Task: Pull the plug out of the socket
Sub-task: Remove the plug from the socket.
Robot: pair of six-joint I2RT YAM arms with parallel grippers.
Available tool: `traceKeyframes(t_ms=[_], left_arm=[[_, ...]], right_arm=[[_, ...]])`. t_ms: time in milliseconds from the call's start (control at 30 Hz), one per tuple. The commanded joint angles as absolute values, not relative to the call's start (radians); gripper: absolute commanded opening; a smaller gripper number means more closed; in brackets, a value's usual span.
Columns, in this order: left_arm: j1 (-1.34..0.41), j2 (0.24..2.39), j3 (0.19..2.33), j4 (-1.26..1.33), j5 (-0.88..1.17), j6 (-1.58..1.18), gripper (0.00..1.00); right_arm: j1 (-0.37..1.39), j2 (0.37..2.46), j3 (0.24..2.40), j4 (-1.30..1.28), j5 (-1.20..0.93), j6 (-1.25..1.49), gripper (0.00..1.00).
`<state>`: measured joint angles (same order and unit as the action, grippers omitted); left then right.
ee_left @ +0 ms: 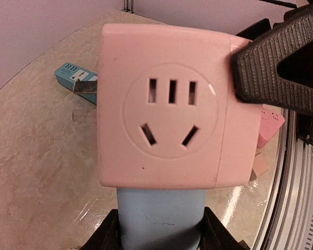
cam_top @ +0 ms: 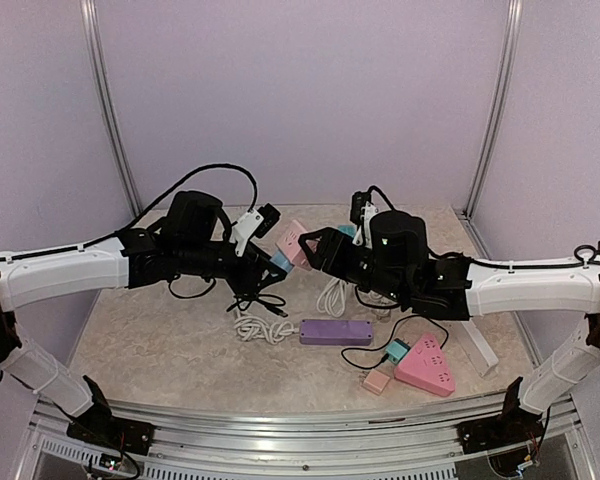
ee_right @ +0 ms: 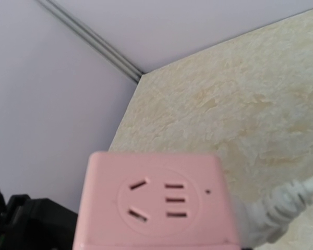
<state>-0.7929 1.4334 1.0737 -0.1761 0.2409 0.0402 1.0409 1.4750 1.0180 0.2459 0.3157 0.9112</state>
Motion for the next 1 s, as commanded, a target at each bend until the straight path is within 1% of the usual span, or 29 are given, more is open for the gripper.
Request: traceKeyframes(t_ms=[0,200,267,500,700,833,967], left_arm=[[-0.776,1.417,1.069,-0.169,0.155,-0.028,0.06],[-0.779,1.419,1.063,-0.163,0.193,-0.009,0.06],[-0.792,1.417,1.059,-0.159,0.203,0.019,0.06],[-0.822,1.405,1.046,-0.158,0.185,0.086,0.06],[-0.825,1.399,1.048,-0.170,0.173,0.120,0.06],[-0.817,1.397,1.051,-0.168,0.149,0.099,0.06],[-0.791,1.412,1.063,-0.163,0.186,0.028,0.06]], right_arm=[[1.051,1.459,1.001,0.279,0.504,0.898,0.00],[1.052,1.472,1.017,0.275,0.510,0.882,0.00],[1.044,1.477,1.046,0.238,0.500,0.868,0.00],[0.986,1.476,1.091,0.190,0.394,0.827,0.00],[0.965,1.480,1.100,0.177,0.348,0.827,0.00],[0.965,1.478,1.082,0.195,0.353,0.837,0.00],[0.968,1.458,1.038,0.233,0.370,0.855,0.00]])
